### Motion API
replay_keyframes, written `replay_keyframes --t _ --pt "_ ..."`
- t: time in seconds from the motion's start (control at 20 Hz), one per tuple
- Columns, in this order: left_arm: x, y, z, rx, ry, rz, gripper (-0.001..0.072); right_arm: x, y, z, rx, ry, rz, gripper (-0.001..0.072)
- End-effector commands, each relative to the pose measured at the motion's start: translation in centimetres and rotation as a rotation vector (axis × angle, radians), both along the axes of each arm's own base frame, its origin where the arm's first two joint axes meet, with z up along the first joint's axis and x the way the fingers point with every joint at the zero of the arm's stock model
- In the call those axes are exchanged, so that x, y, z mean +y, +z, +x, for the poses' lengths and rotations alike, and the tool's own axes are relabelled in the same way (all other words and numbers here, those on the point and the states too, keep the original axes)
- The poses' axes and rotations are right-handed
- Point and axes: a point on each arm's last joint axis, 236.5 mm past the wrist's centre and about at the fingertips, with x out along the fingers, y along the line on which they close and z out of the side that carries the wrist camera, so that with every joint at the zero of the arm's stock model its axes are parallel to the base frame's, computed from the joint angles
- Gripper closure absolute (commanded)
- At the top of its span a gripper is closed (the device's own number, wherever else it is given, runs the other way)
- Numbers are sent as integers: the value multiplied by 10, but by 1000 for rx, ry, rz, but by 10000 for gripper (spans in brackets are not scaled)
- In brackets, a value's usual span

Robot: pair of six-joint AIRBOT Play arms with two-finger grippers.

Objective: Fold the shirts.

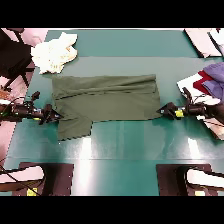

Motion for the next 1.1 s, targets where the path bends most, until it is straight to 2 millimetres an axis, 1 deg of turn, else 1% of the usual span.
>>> replay_keyframes --t 0.0,0.05,0.1,0.2,0.3,0.35,0.45,0.5,0.55,0.6,0.75,0.8,0.85,0.9,0.95,1.0,1.05 --pt "2 -1 2 -7 6 9 682 16 -2 19 5 44 13 507" --pt "1 -1 2 -6 7 6 682 23 1 20 16 74 38 627" --pt "-1 3 3 -9 10 -11 681 31 9 19 18 112 60 691" --pt "-10 16 5 -27 6 -69 682 38 33 18 -23 165 73 692" --pt "-14 36 2 -72 -11 -67 683 39 67 17 -98 180 63 693" --pt "-14 50 1 -104 -9 -47 683 34 84 17 -137 167 41 693" --pt "-16 78 -3 -160 0 -12 683 16 107 11 -185 142 -39 693" --pt "-18 92 -9 -182 -4 1 683 8 116 7 -206 128 -71 693" --pt "-21 105 -15 -196 0 13 683 0 122 -1 -217 111 -92 693" --pt "-25 112 -20 -207 -7 27 683 -6 125 -8 -217 96 -99 693" --pt "-50 123 -38 -218 -97 41 683 -21 121 -44 -175 69 -118 693" --pt "-58 126 -42 -223 -116 54 683 -24 120 -54 -171 58 -122 693" --pt "-66 132 -41 -251 -118 67 683 -28 122 -58 -192 38 -128 692" --pt "-69 135 -35 -273 -98 80 683 -31 126 -56 -221 10 -140 693" --pt "-67 136 -23 -302 -60 98 683 -36 130 -49 -259 -15 -161 692" --pt "-63 137 -12 -323 -12 113 683 -39 136 -39 -296 -39 -175 693" --pt "-55 137 1 -357 33 141 683 -42 144 -24 -339 -73 -175 693"
